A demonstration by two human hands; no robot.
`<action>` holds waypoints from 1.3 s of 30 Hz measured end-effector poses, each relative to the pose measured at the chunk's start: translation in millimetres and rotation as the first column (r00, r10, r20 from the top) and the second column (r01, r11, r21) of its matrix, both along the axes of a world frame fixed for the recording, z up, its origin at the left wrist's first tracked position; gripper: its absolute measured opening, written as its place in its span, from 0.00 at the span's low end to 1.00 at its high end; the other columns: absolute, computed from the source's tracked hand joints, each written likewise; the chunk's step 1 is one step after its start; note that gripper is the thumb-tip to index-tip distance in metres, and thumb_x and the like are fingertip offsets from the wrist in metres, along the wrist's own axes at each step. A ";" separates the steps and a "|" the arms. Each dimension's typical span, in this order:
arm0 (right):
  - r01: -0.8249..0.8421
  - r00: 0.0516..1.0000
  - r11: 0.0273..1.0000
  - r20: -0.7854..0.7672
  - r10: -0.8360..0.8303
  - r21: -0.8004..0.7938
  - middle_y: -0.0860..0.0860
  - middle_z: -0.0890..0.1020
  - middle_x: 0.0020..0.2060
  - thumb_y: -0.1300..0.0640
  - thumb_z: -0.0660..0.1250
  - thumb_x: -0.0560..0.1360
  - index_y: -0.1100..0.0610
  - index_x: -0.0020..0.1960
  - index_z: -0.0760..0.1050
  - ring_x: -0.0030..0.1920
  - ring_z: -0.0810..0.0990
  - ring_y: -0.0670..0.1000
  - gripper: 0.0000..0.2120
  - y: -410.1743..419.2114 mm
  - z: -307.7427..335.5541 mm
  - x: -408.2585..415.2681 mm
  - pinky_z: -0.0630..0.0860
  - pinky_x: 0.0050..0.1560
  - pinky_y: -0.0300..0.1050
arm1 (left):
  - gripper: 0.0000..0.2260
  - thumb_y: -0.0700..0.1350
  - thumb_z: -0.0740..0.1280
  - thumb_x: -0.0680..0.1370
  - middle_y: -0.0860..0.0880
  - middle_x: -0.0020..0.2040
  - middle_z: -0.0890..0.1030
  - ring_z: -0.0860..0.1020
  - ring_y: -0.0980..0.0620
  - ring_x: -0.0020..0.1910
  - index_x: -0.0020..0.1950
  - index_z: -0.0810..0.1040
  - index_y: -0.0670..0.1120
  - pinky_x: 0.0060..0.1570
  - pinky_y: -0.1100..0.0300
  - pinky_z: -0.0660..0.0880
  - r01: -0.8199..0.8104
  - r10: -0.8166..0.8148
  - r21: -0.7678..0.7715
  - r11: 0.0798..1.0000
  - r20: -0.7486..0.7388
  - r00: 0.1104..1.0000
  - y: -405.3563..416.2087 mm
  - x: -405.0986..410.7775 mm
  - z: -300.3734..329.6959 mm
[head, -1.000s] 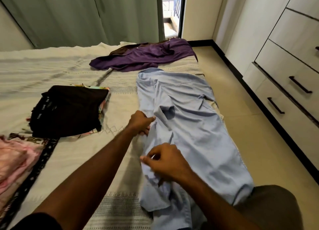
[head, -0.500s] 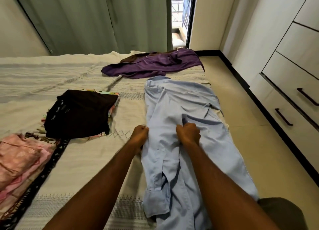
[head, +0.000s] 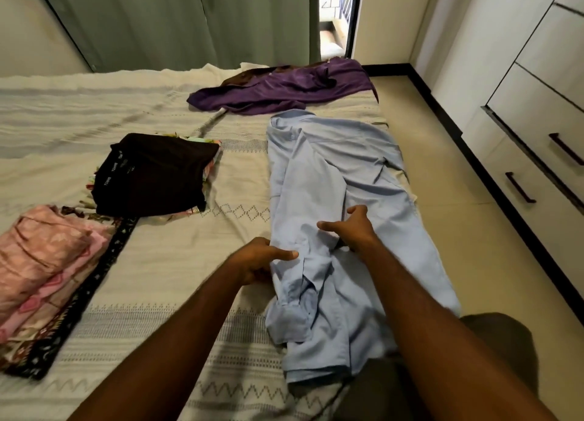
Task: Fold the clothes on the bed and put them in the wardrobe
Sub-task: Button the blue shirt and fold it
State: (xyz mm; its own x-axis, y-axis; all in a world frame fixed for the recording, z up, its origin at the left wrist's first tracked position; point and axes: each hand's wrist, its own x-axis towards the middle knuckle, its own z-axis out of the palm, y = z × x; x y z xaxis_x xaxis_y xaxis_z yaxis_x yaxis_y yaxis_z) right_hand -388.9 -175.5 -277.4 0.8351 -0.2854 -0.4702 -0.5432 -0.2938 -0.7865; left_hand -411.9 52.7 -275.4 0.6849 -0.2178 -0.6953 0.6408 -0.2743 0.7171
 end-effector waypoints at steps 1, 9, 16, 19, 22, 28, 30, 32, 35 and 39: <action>0.009 0.998 0.998 -0.062 -0.005 0.064 0.57 0.77 0.60 0.48 0.83 0.64 0.60 0.70 0.61 0.54 0.80 0.56 0.45 -0.2 -0.2 -6.1 0.74 0.37 0.46 | 0.19 0.42 0.80 0.70 0.39 0.49 0.86 0.85 0.38 0.48 0.58 0.82 0.39 0.46 0.45 0.83 0.009 -0.009 0.001 1.000 -0.011 1.000 0.7 -9.8 -1.0; -0.082 0.982 0.936 -0.131 0.134 0.343 0.56 0.83 0.47 0.47 0.80 0.69 0.59 0.55 0.81 0.44 0.79 0.54 0.21 -2.4 11.4 -51.0 0.73 0.40 0.47 | 0.15 0.39 0.68 0.79 0.34 0.58 0.82 0.82 0.37 0.53 0.64 0.78 0.36 0.58 0.40 0.79 -0.170 0.149 -0.230 0.958 -0.107 0.983 2.2 -56.3 4.3; -0.305 0.893 0.801 -0.138 0.429 0.516 0.57 0.85 0.50 0.40 0.74 0.71 0.57 0.61 0.79 0.45 0.82 0.57 0.27 -0.7 24.6 -102.8 0.78 0.37 0.46 | 0.17 0.41 0.57 0.85 0.35 0.65 0.79 0.82 0.39 0.58 0.71 0.72 0.36 0.57 0.43 0.79 -0.392 0.291 -0.531 0.751 -0.266 0.919 -3.7 -80.8 8.1; -0.317 0.930 0.808 -0.002 0.366 0.497 0.57 0.86 0.50 0.51 0.73 0.76 0.59 0.59 0.80 0.46 0.85 0.55 0.16 2.2 24.9 -115.0 0.83 0.46 0.48 | 0.18 0.45 0.59 0.85 0.35 0.65 0.79 0.80 0.40 0.62 0.71 0.73 0.36 0.55 0.43 0.80 -0.404 0.289 -0.527 0.747 -0.290 0.912 -9.1 -94.5 2.3; -0.242 0.968 0.854 0.048 0.248 0.460 0.58 0.85 0.55 0.53 0.72 0.77 0.54 0.59 0.79 0.54 0.83 0.59 0.12 2.1 26.4 -118.7 0.81 0.53 0.54 | 0.16 0.47 0.68 0.80 0.38 0.55 0.84 0.85 0.43 0.47 0.64 0.79 0.40 0.43 0.48 0.83 -0.158 0.116 -0.354 0.922 -0.137 0.984 -12.7 -109.8 1.4; -0.453 0.851 0.791 -0.065 0.521 0.412 0.55 0.84 0.57 0.59 0.79 0.70 0.48 0.64 0.77 0.59 0.82 0.61 0.24 -15.4 23.0 -131.7 0.79 0.57 0.63 | 0.09 0.35 0.65 0.81 0.43 0.44 0.86 0.85 0.48 0.38 0.60 0.78 0.39 0.33 0.54 0.82 -0.106 0.107 -0.262 0.959 -0.012 0.994 -16.3 -119.2 1.1; -0.417 0.885 0.774 0.017 0.466 0.477 0.55 0.84 0.56 0.68 0.75 0.72 0.47 0.66 0.75 0.55 0.84 0.59 0.28 -21.1 28.7 -134.4 0.82 0.48 0.58 | 0.08 0.34 0.64 0.81 0.44 0.43 0.86 0.85 0.50 0.36 0.59 0.79 0.38 0.34 0.57 0.82 -0.158 0.161 -0.337 0.928 -0.019 0.987 -16.7 -115.6 5.9; -0.382 0.912 0.799 0.051 0.407 0.463 0.55 0.83 0.57 0.70 0.73 0.73 0.47 0.71 0.70 0.51 0.84 0.59 0.33 -24.1 34.6 -135.5 0.83 0.42 0.54 | 0.08 0.34 0.65 0.81 0.46 0.39 0.85 0.82 0.53 0.33 0.58 0.79 0.37 0.35 0.58 0.82 -0.120 0.134 -0.305 0.945 0.027 0.991 -16.9 -114.9 8.3; -0.477 0.862 0.862 -0.103 0.497 0.170 0.61 0.79 0.53 0.68 0.75 0.73 0.50 0.70 0.64 0.39 0.83 0.58 0.33 -22.7 37.1 -136.7 0.84 0.37 0.56 | 0.10 0.33 0.71 0.77 0.44 0.36 0.85 0.83 0.50 0.32 0.57 0.78 0.33 0.34 0.56 0.82 -0.018 0.026 -0.083 0.996 0.101 0.995 -11.8 -120.7 5.6; -0.551 0.809 0.834 -0.260 0.528 -0.020 0.63 0.84 0.46 0.64 0.82 0.66 0.53 0.65 0.67 0.38 0.86 0.60 0.34 -26.4 38.2 -131.4 0.84 0.38 0.59 | 0.15 0.38 0.81 0.69 0.36 0.37 0.85 0.85 0.40 0.37 0.48 0.81 0.30 0.43 0.46 0.84 0.056 -0.096 0.175 0.983 0.231 0.968 -5.0 -115.4 7.0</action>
